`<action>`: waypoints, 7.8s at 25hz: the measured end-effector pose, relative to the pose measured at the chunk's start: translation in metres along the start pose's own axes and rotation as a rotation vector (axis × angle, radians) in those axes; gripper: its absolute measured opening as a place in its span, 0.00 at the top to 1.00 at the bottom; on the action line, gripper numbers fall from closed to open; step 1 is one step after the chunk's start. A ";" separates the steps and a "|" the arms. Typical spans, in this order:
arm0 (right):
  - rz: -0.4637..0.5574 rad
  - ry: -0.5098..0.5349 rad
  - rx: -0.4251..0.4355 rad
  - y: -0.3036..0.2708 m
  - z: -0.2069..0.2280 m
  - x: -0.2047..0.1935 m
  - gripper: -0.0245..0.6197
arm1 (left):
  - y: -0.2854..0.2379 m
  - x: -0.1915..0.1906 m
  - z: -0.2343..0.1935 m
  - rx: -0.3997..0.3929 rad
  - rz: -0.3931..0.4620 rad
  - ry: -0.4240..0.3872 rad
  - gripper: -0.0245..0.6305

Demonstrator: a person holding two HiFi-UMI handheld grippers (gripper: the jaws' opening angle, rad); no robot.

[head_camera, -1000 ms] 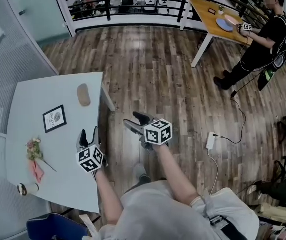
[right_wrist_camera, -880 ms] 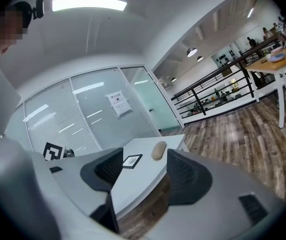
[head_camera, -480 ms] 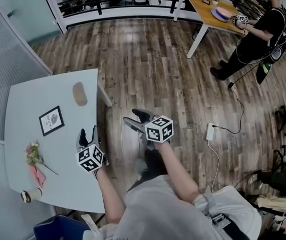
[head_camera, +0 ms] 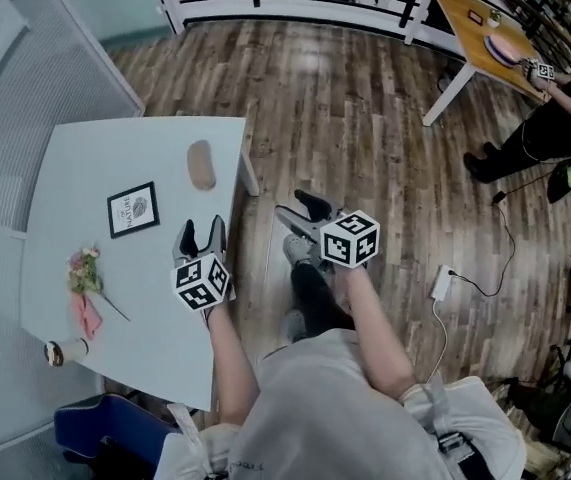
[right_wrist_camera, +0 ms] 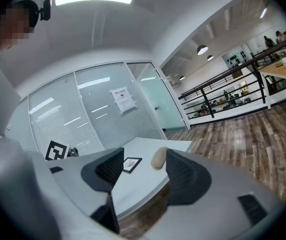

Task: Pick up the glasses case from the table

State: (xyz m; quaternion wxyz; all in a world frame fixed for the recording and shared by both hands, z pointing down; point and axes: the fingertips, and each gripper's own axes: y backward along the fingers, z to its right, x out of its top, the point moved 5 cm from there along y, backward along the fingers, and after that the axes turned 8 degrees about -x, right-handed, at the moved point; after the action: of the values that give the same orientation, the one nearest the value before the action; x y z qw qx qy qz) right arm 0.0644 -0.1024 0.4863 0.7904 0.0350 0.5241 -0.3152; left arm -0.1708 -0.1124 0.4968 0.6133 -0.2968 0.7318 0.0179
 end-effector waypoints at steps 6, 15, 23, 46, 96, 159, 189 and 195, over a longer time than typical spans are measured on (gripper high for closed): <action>-0.056 0.052 0.043 -0.047 0.001 0.015 0.56 | -0.021 0.017 -0.031 0.039 0.008 0.018 0.57; -0.088 0.052 0.054 -0.118 0.035 0.036 0.56 | -0.075 0.020 -0.081 0.096 -0.017 0.059 0.57; -0.149 0.041 0.072 -0.166 0.063 0.035 0.56 | -0.115 0.021 -0.126 0.140 0.007 0.105 0.57; -0.401 0.270 0.198 -0.315 0.086 0.010 0.56 | -0.232 -0.035 -0.214 0.140 -0.116 0.248 0.55; -0.315 0.133 0.140 -0.288 0.130 0.043 0.60 | -0.278 -0.051 -0.134 0.052 -0.348 0.051 0.53; -0.125 0.212 0.115 -0.136 -0.028 0.006 0.72 | -0.024 0.023 -0.049 -0.027 0.011 -0.043 0.56; -0.100 0.230 0.085 -0.134 -0.036 0.013 0.96 | -0.022 0.021 -0.058 -0.025 0.010 -0.052 0.56; -0.110 0.230 0.080 -0.131 -0.032 0.009 0.96 | -0.022 0.018 -0.053 -0.043 0.012 -0.058 0.56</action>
State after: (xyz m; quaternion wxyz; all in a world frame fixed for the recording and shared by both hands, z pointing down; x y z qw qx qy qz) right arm -0.0292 -0.1989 0.5000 0.7046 0.0737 0.5994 -0.3725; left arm -0.2087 -0.1590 0.5006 0.6276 -0.3051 0.7148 0.0459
